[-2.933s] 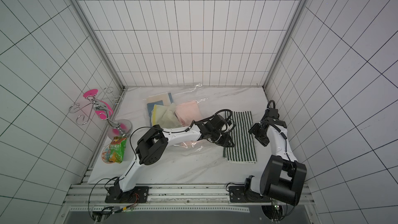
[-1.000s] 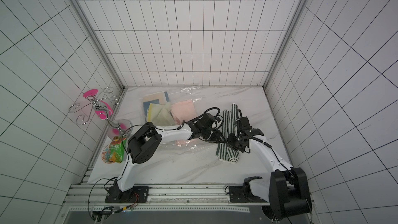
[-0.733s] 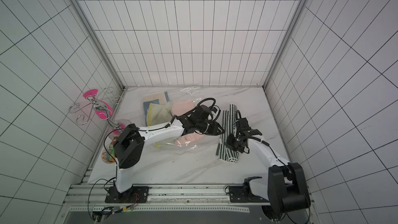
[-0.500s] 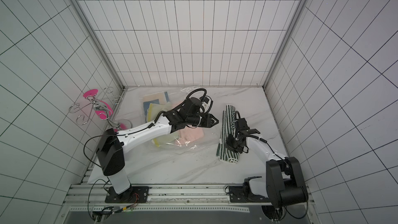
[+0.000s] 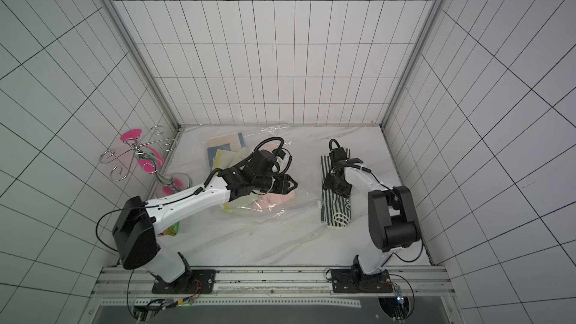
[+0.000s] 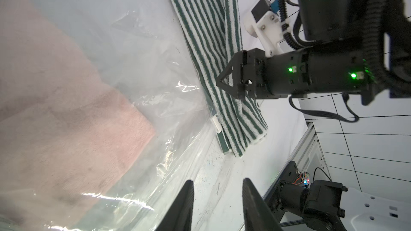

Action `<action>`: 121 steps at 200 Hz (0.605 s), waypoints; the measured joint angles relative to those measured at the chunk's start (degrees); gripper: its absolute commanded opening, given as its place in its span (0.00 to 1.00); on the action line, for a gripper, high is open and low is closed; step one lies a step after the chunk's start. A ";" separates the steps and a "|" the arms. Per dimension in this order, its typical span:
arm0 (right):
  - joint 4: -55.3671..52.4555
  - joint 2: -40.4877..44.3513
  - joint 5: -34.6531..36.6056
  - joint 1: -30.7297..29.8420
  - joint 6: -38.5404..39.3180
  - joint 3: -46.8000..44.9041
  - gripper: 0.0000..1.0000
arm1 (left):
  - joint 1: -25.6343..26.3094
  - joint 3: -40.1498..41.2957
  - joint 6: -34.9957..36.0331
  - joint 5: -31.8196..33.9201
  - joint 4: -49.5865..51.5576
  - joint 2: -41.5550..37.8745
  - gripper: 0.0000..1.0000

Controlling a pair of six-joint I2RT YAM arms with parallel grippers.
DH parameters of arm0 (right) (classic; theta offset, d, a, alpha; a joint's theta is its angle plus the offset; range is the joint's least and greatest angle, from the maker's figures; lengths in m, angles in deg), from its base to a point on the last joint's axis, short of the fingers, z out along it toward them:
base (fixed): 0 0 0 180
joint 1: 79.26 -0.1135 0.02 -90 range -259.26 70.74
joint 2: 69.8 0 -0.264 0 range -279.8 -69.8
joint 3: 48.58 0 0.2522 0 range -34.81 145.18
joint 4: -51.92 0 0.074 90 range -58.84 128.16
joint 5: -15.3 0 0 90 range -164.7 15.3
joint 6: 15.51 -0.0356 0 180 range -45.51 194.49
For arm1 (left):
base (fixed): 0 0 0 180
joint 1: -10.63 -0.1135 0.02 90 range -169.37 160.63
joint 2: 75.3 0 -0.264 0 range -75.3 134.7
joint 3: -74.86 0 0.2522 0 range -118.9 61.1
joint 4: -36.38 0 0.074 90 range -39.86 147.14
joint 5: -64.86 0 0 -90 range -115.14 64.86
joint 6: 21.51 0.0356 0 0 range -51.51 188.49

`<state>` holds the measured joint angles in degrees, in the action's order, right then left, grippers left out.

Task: Place the folded towel into the vacuum bag
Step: Pick up the towel from the center of the board.

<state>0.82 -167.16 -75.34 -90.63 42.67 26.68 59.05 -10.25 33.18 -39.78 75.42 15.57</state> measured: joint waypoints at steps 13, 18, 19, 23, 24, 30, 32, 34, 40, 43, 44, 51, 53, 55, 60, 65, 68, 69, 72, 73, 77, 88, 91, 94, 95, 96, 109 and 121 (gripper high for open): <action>0.26 -1.73 0.59 -0.61 0.24 0.39 0.70 | -0.39 1.70 0.00 -0.09 0.33 -1.75 0.39; 0.24 -1.73 1.01 -1.07 0.24 0.50 0.70 | -0.59 2.43 0.02 -0.15 0.48 -2.62 0.39; 0.26 -1.70 1.01 -1.14 0.22 0.50 0.70 | -0.63 2.51 0.02 -0.15 0.50 -2.75 0.39; 0.31 -1.55 1.29 -1.44 0.22 0.50 0.70 | -0.87 3.04 0.04 -0.17 0.52 -3.43 0.39; 0.33 -1.51 1.40 -1.57 0.22 0.50 0.70 | -0.92 3.13 0.04 -0.17 0.55 -3.58 0.39; 0.52 -1.44 1.55 -1.92 0.17 0.50 0.71 | -1.40 3.91 0.09 -0.20 0.70 -4.68 0.39; 0.61 -1.42 1.57 -2.05 0.17 0.50 0.70 | -1.51 4.07 0.09 -0.17 0.74 -4.92 0.39; 0.76 -1.42 1.62 -2.19 0.15 0.50 0.71 | -1.73 4.35 0.13 -0.20 0.76 -5.33 0.39; 0.98 -1.42 1.66 -2.32 0.13 0.48 0.71 | -2.32 5.09 0.26 -0.17 0.81 -6.49 0.39; 1.11 -1.42 1.66 -2.38 0.15 0.48 0.72 | -2.60 5.44 0.26 -0.17 0.83 -6.93 0.39; 1.18 -1.42 1.66 -2.43 0.13 0.48 0.72 | -2.73 5.57 0.28 -0.17 0.90 -7.17 0.39; 1.38 -1.42 1.64 -2.64 0.15 0.48 0.74 | -3.48 6.23 0.44 -0.15 1.25 -8.26 0.39; 1.42 -1.42 1.64 -2.67 0.13 0.48 0.74 | -3.72 6.38 0.48 -0.15 1.40 -8.57 0.39; 1.49 -1.42 1.64 -2.78 0.15 0.48 0.75 | -3.93 6.56 0.48 -0.15 1.49 -8.81 0.39; 1.57 -1.42 1.66 -2.95 0.15 0.46 0.76 | -4.44 6.88 0.61 -0.13 1.81 -9.49 0.39; 1.66 -1.42 1.75 -3.10 0.15 0.42 0.76 | -4.94 7.17 0.72 -0.13 2.08 -10.03 0.39; 1.66 -1.42 1.86 -3.34 0.15 0.42 0.76 | -5.27 7.34 0.85 -0.11 2.27 -10.38 0.39; 1.66 -1.42 1.88 -3.37 0.17 0.42 0.76 | -5.33 7.39 0.87 -0.11 2.32 -10.45 0.39; 1.66 -1.44 1.97 -3.52 0.20 0.42 0.77 | -5.68 7.52 0.98 -0.11 2.67 -10.82 0.39; 1.66 -1.49 2.01 -3.63 0.17 0.42 0.77 | -5.75 7.54 1.01 -0.11 2.78 -10.91 0.39; 1.70 -1.57 2.23 -3.96 0.20 0.42 0.77 | -6.14 7.65 1.20 -0.09 3.23 -11.26 0.40; 1.66 -2.56 3.48 -5.14 0.15 0.66 0.78 | -7.06 7.72 2.08 0.37 4.74 -12.24 0.46; 1.53 -2.89 3.98 -5.49 0.20 0.83 0.77 | -7.21 7.72 2.10 0.59 5.18 -12.46 0.48; 1.29 -3.34 4.87 -5.95 0.13 1.09 0.76 | -7.34 7.72 2.82 0.76 5.68 -12.68 0.50; 1.16 -3.50 5.22 -6.14 0.15 1.22 0.76 | -7.39 7.72 2.82 0.85 5.90 -12.81 0.51; 1.07 -3.61 5.38 -6.25 0.15 1.31 0.76 | -7.43 7.72 2.75 0.92 6.03 -12.85 0.51; -0.24 -4.92 8.22 -7.39 -0.20 2.40 0.69 | -7.54 7.50 4.46 1.55 9.49 -13.73 0.59; -1.36 -5.68 9.46 -7.45 -0.20 3.19 0.59 | -6.60 6.88 6.64 2.95 13.53 -14.12 0.65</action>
<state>-0.54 -172.84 -65.88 -98.09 42.48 29.87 52.45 -3.36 39.83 -36.83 88.95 1.45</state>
